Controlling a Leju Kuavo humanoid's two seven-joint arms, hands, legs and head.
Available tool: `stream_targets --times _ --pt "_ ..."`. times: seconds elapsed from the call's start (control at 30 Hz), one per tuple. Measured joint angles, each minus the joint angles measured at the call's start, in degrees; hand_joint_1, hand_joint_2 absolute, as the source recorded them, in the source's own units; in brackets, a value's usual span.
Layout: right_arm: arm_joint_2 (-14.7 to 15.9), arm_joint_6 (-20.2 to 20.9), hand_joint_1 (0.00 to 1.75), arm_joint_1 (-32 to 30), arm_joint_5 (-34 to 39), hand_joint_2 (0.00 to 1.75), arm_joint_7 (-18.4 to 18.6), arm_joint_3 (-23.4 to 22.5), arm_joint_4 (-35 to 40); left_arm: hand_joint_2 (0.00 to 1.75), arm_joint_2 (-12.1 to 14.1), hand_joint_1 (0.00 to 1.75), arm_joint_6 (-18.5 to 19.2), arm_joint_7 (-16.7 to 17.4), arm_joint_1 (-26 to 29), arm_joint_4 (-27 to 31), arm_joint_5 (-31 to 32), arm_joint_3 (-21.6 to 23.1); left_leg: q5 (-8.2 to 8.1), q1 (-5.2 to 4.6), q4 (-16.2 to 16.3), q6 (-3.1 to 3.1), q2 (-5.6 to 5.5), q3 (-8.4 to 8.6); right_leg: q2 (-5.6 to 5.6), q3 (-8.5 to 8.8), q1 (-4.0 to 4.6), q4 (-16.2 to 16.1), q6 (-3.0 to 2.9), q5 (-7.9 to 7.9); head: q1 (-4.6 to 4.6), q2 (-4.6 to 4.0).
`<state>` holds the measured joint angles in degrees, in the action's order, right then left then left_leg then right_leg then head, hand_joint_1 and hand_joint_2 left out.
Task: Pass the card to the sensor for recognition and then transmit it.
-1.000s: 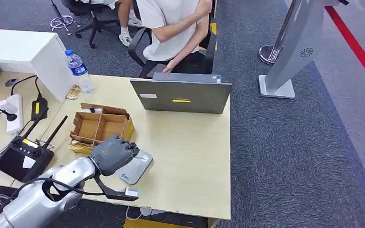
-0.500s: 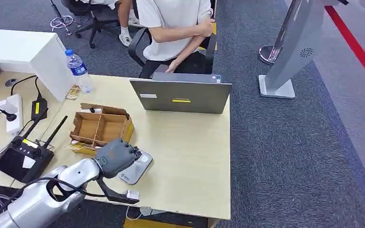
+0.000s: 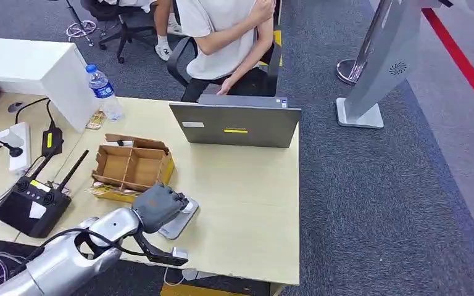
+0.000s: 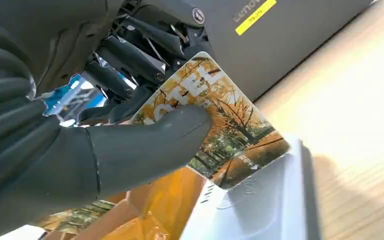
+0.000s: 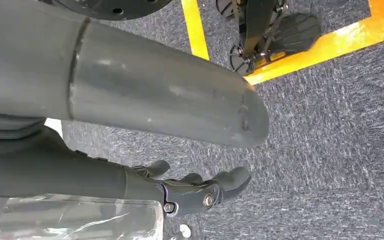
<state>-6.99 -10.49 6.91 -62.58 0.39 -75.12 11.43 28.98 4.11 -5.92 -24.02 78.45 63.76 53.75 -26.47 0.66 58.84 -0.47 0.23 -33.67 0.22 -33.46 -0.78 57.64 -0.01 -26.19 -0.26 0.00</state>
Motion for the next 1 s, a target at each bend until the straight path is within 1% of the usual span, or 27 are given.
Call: stream_targets --times 0.07,0.1,0.13,0.2,0.23,0.33,0.37,0.4,0.53,0.63,0.73,0.77,0.8,0.83,0.87,0.9,1.0 --pt "0.0 0.07 0.0 -0.01 -0.02 0.0 0.0 0.07 0.0 1.75 0.07 1.75 0.09 -0.64 -0.65 -0.15 -1.77 0.26 0.04 0.0 0.0 0.01 -0.03 0.0 -0.02 0.01 0.0 0.0 0.0 0.01 0.02 0.0" --pt "0.02 0.07 0.0 -0.01 -0.02 0.0 0.0 0.09 0.0 1.75 0.11 1.75 -0.51 -0.64 -0.92 -0.15 -2.6 0.26 0.05 0.0 0.0 0.0 -0.04 0.0 -0.02 0.01 0.0 0.0 -0.01 0.03 -0.02 0.0" --pt "0.04 0.07 0.0 -0.01 -0.02 0.0 0.0 0.09 0.0 1.75 0.07 1.75 -2.52 0.22 -1.16 -0.15 -3.09 0.24 0.08 0.0 0.0 0.01 -0.03 0.01 -0.01 -0.02 0.0 0.0 -0.02 0.05 0.0 0.0" --pt "0.07 0.07 0.0 -0.05 -0.07 0.0 -0.15 0.13 0.0 1.75 -0.83 1.75 -7.68 2.03 -1.07 -0.11 -2.56 -0.42 0.13 0.0 0.02 -0.01 -0.02 -0.02 0.0 -0.09 0.0 0.0 -0.07 0.15 -0.02 0.0" --pt "0.07 0.07 0.0 -0.05 -0.24 0.0 -0.22 0.18 0.0 1.75 -2.23 1.75 -11.29 3.02 -0.77 0.15 -1.24 -1.56 0.17 -0.01 0.02 0.0 -0.03 -0.08 -0.02 -0.11 0.0 0.0 -0.05 0.16 -0.07 0.0" --pt "0.07 0.07 0.0 0.04 -1.66 0.0 -0.42 0.7 0.0 1.75 -6.65 1.75 -20.34 5.2 -0.31 2.93 2.41 -8.23 0.22 0.0 0.03 0.06 -0.14 -0.19 -0.14 -0.12 0.0 0.0 -0.01 0.2 0.04 0.0" --pt "0.07 0.07 0.0 0.07 -2.32 0.0 -0.39 1.09 -0.02 1.75 -7.47 1.75 -23.07 5.46 -0.38 4.21 3.32 -10.71 0.22 -0.01 0.03 0.05 -0.08 -0.18 -0.08 -0.14 0.0 0.0 -0.04 0.24 0.09 0.0" --pt "0.07 0.07 0.0 0.06 -2.94 0.0 -0.37 1.57 -0.02 1.75 -8.05 1.75 -24.5 5.46 -0.74 5.12 3.56 -12.93 0.21 -0.01 0.03 0.05 -0.02 -0.15 0.0 -0.14 0.0 0.0 -0.05 0.25 0.07 0.0" --pt "0.07 0.09 0.0 0.27 -5.07 0.0 0.5 3.21 -0.02 1.75 -9.24 1.75 -23.48 5.0 -4.25 5.73 3.66 -22.24 0.27 0.02 0.03 -0.02 -0.03 -0.2 -0.02 -0.25 0.01 0.01 -0.05 0.26 0.07 0.0" --pt "0.07 0.28 0.0 1.14 -6.69 0.0 1.51 4.48 -0.02 1.75 -9.97 1.75 -23.23 4.56 -9.69 2.48 5.05 -28.05 0.42 0.09 0.02 -0.13 -0.07 -0.3 -0.06 -0.34 0.03 0.03 -0.17 0.38 0.04 0.0" --pt "0.04 0.44 0.0 2.01 -7.84 0.0 2.47 5.79 -0.04 1.75 -10.73 1.75 -22.38 4.56 -15.43 -4.14 5.92 -31.56 0.53 0.09 0.01 -0.15 -0.02 -0.32 0.0 -0.44 0.05 0.04 -0.22 0.49 -0.04 0.0" --pt "0.04 0.48 0.0 2.08 -8.28 0.0 2.71 6.12 -0.07 1.75 -11.1 1.75 -22.03 4.54 -17.77 -7.21 6.03 -32.25 0.62 0.14 0.02 -0.09 -0.04 -0.41 -0.04 -0.46 0.08 0.05 -0.2 0.5 -0.18 0.0" --pt "0.04 0.52 0.0 2.3 -8.39 0.0 2.89 6.43 -0.07 1.75 -11.69 1.75 -21.79 4.12 -20.54 -11.1 6.09 -32.98 0.73 0.17 0.02 -0.14 -0.14 -0.55 -0.12 -0.55 0.1 0.05 -0.16 0.6 0.0 0.0" --pt "0.04 0.52 0.0 2.66 -8.37 0.0 3.02 6.67 -0.07 1.75 -12.11 1.75 -21.79 4.02 -22.82 -14.22 6.25 -33.66 0.8 0.16 0.02 -0.18 -0.16 -0.68 -0.12 -0.68 0.09 0.06 -0.27 0.71 0.13 0.0" --pt "-0.02 0.52 0.0 2.98 -8.37 0.0 3.02 6.89 -0.07 1.75 -12.42 1.75 -21.79 4.02 -24.62 -16.88 6.36 -34.34 0.82 0.13 0.02 -0.16 -0.13 -0.75 -0.08 -0.79 0.09 0.07 -0.21 0.8 0.11 0.0" --pt "-0.04 0.52 0.0 3.13 -8.39 0.0 3.02 7.17 -0.07 1.75 -12.81 1.75 -21.83 4.06 -26.32 -19.38 6.36 -34.91 0.83 0.12 0.02 -0.17 -0.08 -0.76 -0.03 -0.82 0.09 0.07 -0.22 0.81 0.07 0.0" --pt "-0.04 0.52 0.0 3.16 -8.39 0.0 2.99 7.54 -0.09 1.75 -13.86 1.75 -22.14 3.89 -29.03 -24.44 5.85 -35.58 0.87 0.12 0.02 -0.11 -0.12 -0.81 -0.05 -0.83 0.09 0.06 -0.19 0.83 0.09 0.0"
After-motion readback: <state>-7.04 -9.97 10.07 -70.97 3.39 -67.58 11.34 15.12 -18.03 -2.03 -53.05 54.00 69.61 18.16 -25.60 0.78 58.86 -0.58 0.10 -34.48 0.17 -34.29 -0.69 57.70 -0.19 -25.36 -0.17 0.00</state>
